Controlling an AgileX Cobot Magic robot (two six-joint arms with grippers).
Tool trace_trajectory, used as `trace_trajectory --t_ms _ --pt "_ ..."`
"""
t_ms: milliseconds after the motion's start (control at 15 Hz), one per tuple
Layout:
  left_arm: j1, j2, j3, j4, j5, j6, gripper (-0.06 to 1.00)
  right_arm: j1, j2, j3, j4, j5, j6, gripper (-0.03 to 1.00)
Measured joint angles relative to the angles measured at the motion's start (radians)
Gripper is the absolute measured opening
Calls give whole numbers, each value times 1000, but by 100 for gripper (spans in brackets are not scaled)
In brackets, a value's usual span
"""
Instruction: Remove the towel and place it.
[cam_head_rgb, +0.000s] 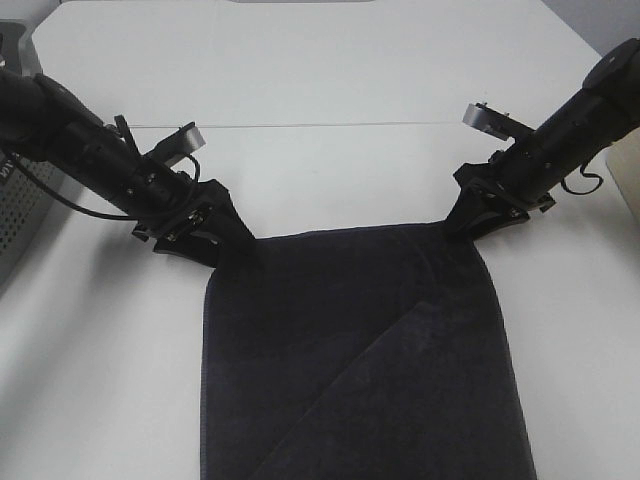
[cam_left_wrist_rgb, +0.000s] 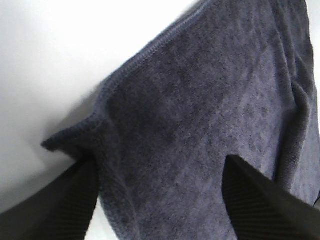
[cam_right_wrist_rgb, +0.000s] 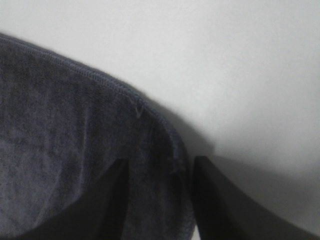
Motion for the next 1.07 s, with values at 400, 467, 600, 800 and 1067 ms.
trace_trajectory --t_ms 400,467,600,800,1067 --pt "-3 2 -1 99 -64 -112 20 0 3 0 -11 -65 4 1" --pt "-3 2 -1 106 -79 -125 12 0 3 0 -11 -68 4 1" --pt "-3 3 -1 107 -100 -134 1 0 3 0 -15 -88 4 1" --pt "-3 3 -1 108 -106 -125 0 2 3 0 -24 -91 4 1" --pt "-6 17 -76 146 -155 -82 0 2 2 0 -19 -135 4 1"
